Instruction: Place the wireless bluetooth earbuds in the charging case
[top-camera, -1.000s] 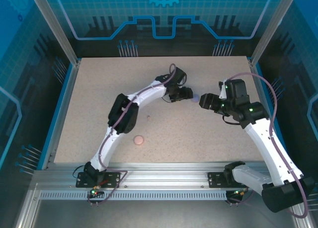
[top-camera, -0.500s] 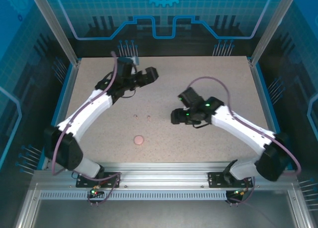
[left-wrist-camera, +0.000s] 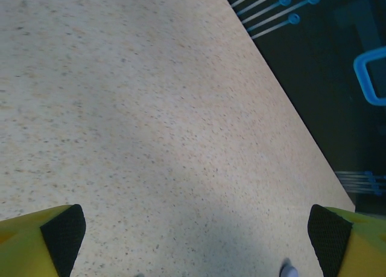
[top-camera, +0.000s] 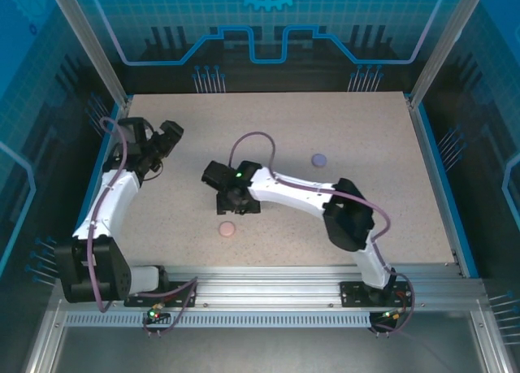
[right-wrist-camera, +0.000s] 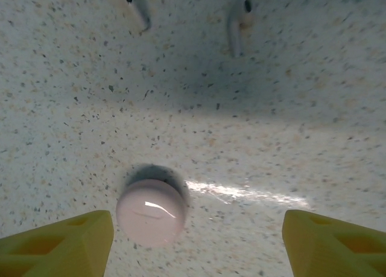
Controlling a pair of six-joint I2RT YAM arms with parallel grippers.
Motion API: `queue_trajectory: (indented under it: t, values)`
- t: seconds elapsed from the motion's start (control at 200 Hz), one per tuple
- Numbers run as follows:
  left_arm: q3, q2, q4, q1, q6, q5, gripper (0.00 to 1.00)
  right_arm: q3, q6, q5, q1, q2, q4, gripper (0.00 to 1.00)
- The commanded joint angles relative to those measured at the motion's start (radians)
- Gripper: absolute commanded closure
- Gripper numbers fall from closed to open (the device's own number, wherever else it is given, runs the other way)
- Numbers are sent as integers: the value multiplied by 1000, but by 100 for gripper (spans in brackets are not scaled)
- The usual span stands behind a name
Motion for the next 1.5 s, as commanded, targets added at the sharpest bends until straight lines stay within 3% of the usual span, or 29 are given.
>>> queue_trajectory:
  t: [0.0,0.25,0.47,1.215,1.491]
  values:
    - [-20,-18,7,26,-42,60,1,108,103,-1,23,81,-120,25]
    - [-41,-17,53,37,-72,84,1,287,127,-24,56,250,-216,24]
    - [-46,-19,58,39,-57,88,1,338,129,-38,74,315,-232,27]
    - [-69,-13,91,44,-58,111,1,257,162,-86,87,318,-177,40]
    - [-86,-29,130,43,-55,132,1,178,157,-72,75,254,-121,56]
